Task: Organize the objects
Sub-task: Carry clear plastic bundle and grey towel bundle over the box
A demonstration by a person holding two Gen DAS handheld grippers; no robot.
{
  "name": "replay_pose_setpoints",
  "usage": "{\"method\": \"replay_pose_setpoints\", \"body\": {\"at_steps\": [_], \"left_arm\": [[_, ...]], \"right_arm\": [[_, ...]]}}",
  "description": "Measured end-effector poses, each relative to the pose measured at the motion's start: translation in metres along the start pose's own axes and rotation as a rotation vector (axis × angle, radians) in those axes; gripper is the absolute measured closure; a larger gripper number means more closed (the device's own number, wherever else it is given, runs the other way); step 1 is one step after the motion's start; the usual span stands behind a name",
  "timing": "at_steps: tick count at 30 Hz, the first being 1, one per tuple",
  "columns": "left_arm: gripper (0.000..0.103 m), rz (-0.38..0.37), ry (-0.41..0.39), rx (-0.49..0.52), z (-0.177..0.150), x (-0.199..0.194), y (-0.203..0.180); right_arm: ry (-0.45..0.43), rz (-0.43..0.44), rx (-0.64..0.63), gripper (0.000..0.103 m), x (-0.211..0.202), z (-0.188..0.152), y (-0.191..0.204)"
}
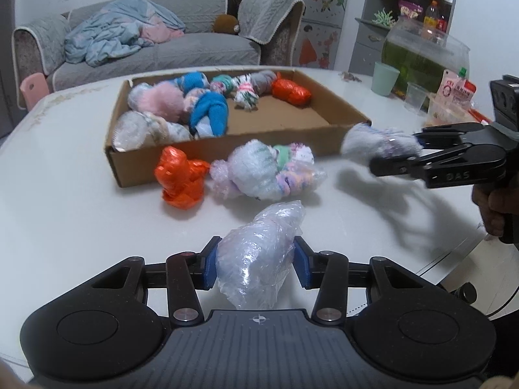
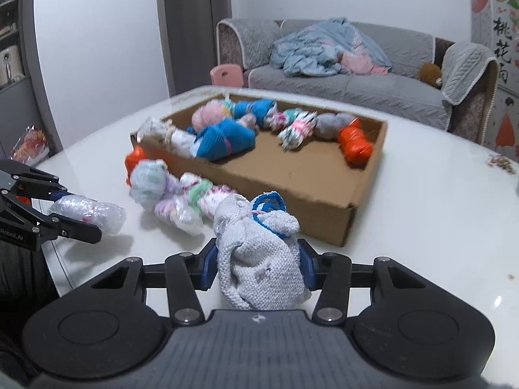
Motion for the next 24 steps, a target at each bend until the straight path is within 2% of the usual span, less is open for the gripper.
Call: {"method": "replay_pose_setpoints", "body": {"at_steps": [4, 12, 19, 24], "left_arm": [[0.051, 0.014, -0.043, -0.008, 0.028, -0.016, 0.01], [0.051, 0.087, -0.151, 0.018, 0.122, -0.023, 0.031], [0.051, 0.094, -0.217, 0.027, 0.202, -0.001, 0.024], [0.051, 0.107, -0.224, 0.015, 0.237, 0.036, 0.016]], "right_arm": [[-0.051, -0.016, 0.018, 0.058, -0.017, 0.027, -0.009], [-0.149, -0.036, -0.022, 0.058, -0.017, 0.102, -0.021], [-0.174, -0.063, -0.024, 0.058, 0.013, 0.148, -0.038], [-0.161, -0.077, -0.033, 0.058, 0.037, 0.16, -0.051]]}}
Point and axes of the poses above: each gripper's, at about its wrist camera, not at the fingertips, and x roughly the way its jaws point, y to its left, z to its top, the point moved 10 cm from there along x, roughly the way its jaws point, and after that the axes turned 8 degrees about -y, right-handed, at the moved point
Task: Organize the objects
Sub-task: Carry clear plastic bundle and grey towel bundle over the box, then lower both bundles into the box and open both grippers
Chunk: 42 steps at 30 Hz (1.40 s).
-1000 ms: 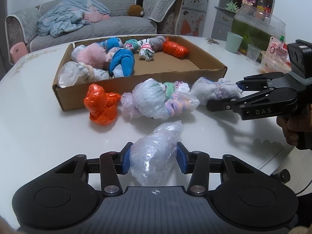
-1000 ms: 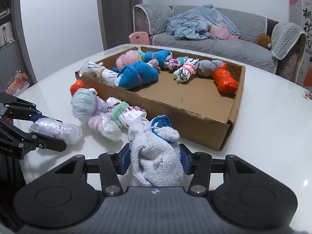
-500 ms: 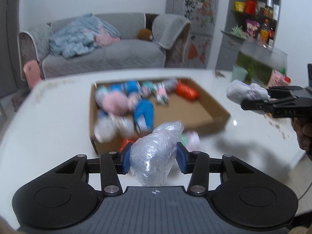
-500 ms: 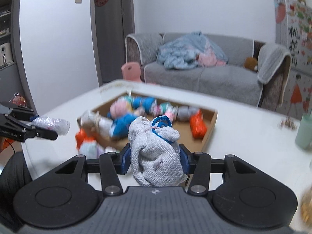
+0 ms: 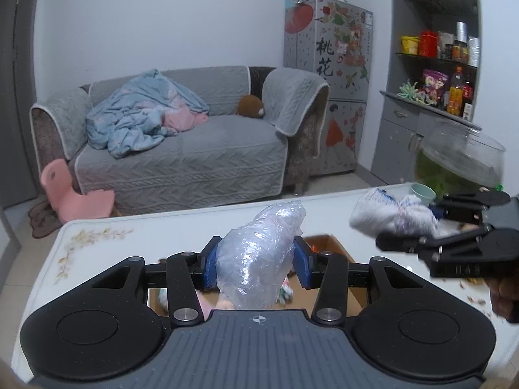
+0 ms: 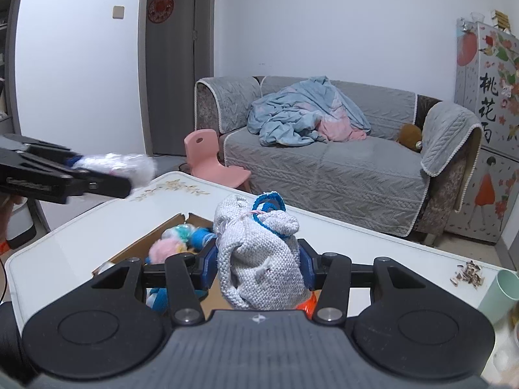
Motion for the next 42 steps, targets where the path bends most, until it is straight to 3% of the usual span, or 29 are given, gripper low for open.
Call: {"method": "replay_pose_setpoints", "body": {"at_steps": [6, 14, 33, 42], "left_arm": [[0.051, 0.018, 0.083, -0.04, -0.023, 0.056, -0.007], [0.051, 0.047, 0.179, -0.012, -0.075, 0.102, -0.008], [0.052, 0.06, 0.271, 0.002, -0.123, 0.143, -0.002], [0.059, 0.067, 0.335, 0.056, -0.134, 0.157, -0.002]], "right_arm": [[0.046, -0.015, -0.012, 0.058, 0.027, -0.011, -0.007], [0.116, -0.038, -0.032, 0.058, 0.058, -0.041, -0.013], [0.251, -0.039, -0.055, 0.057, 0.096, -0.088, -0.011], [0.303, -0.016, -0.121, 0.055, 0.103, -0.093, -0.008]]}}
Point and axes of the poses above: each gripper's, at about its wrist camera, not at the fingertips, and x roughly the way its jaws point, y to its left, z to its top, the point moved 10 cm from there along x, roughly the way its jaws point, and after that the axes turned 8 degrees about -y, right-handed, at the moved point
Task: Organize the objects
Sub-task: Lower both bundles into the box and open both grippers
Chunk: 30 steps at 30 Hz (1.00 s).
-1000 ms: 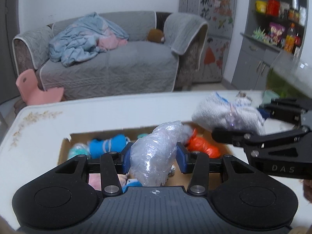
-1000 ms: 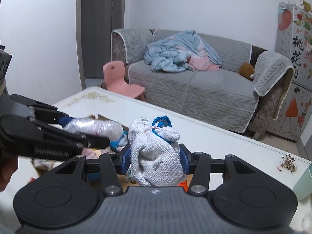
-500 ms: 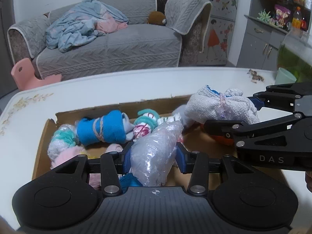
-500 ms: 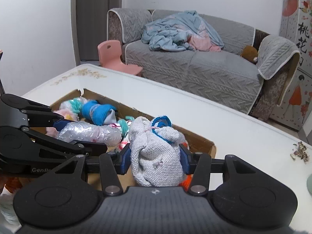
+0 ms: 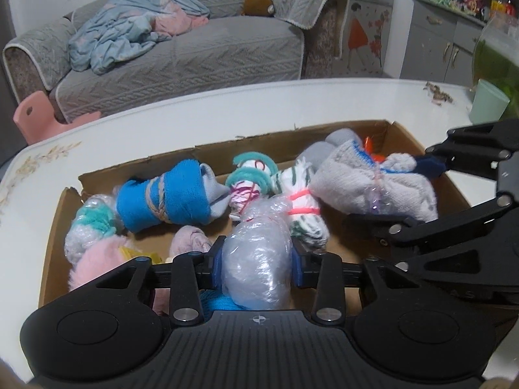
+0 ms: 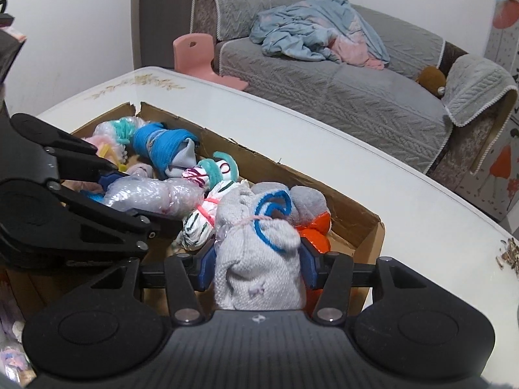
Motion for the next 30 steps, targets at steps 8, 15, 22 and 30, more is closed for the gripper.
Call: {"method": "replay_pose_setpoints", "body": {"at_steps": [8, 15, 22, 30], "left_arm": [[0.058, 0.002, 0.03, 0.029, -0.002, 0.004, 0.001], [0.049, 0.012, 0.034, 0.067, -0.001, 0.0, -0.002], [0.037, 0.027, 0.05, 0.108, 0.0, -0.005, 0.002], [0.021, 0.061, 0.043, 0.114, 0.004, -0.015, 0.01]], "right_arm": [[0.022, -0.01, -0.055, 0.042, 0.004, -0.002, 0.001], [0.031, -0.01, -0.072, 0.038, 0.001, -0.001, 0.002], [0.045, -0.005, -0.088, 0.033, -0.002, 0.001, 0.004], [0.056, 0.003, -0.086, 0.023, -0.006, 0.006, 0.007]]}}
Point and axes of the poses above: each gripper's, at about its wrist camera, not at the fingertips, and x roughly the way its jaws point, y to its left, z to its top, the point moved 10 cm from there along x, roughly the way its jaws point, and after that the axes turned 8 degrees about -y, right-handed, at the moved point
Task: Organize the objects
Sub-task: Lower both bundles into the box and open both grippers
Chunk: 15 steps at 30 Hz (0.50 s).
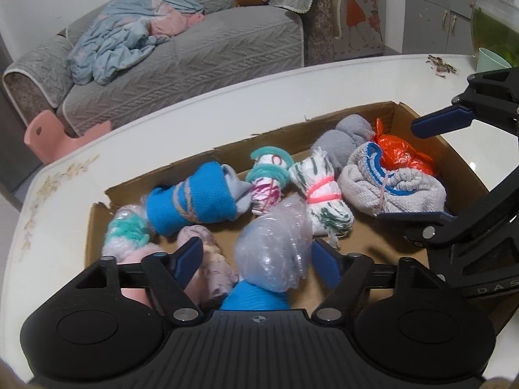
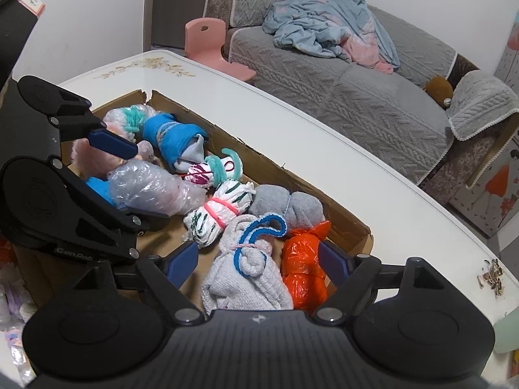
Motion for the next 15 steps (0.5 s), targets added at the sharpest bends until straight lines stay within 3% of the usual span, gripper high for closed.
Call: {"method": "replay_pose_setpoints", "body": {"at_steps": [3, 15], "left_arm": [[0.02, 0.004, 0.0, -0.022, 0.001, -0.004, 0.004], [0.018, 0.013, -0.005, -0.06, 0.0, -0.016, 0.012]], "right_arm": [[0.007, 0.008, -0.004, 0.017, -0.002, 0.001, 0.004], [0.028, -0.002, 0.031, 0.014, -0.007, 0.004, 0.009]]}}
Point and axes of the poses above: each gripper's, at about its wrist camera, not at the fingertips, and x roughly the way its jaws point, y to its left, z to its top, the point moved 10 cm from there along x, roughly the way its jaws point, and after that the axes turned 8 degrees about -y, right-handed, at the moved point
